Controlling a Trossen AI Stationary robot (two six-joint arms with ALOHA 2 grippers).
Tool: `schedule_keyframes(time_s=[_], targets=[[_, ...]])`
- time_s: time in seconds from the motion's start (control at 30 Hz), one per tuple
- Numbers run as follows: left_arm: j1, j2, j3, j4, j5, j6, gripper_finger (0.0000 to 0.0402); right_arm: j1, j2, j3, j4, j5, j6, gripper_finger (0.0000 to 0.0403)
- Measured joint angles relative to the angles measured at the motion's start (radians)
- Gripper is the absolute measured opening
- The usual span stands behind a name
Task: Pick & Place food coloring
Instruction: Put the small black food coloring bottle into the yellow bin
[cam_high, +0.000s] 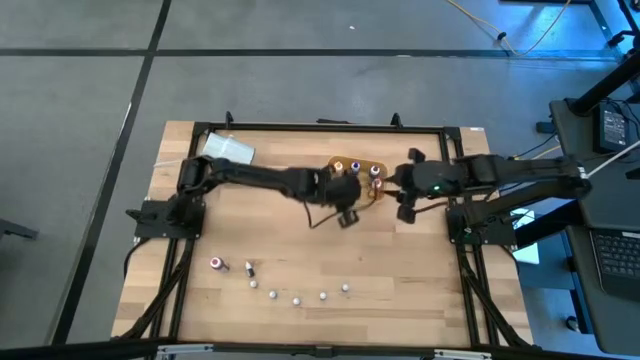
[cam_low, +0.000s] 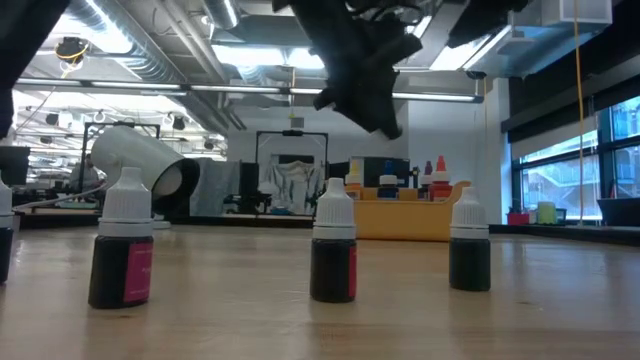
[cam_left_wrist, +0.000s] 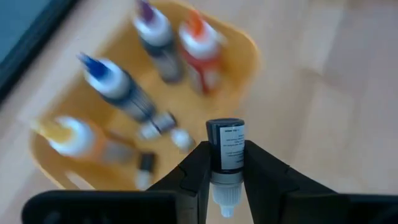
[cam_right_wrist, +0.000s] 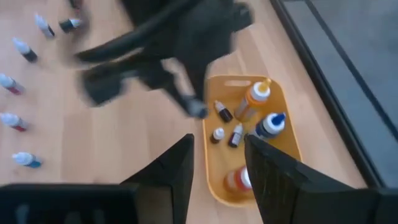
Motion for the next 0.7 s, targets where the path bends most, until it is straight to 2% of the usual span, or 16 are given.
schedule_keyframes(time_s=[0.3, 0.43, 0.7], targets=[[0.121, 0.035, 0.002, 0.077, 0.041, 0.025, 0.0073, 0.0, -0.135, 0.0, -0.069, 0.0, 0.089, 0.0144], [0.143, 0.082, 0.002, 0.073, 0.096, 0.045, 0.0074, 0.0, -0.153, 0.0, -0.076, 0.0, 0.098, 0.0144], [0.146, 0.156, 0.001, 0.073, 0.093, 0.051, 0.008, 0.0, -0.153, 0.0, -0.075, 0.0, 0.096, 0.0144]])
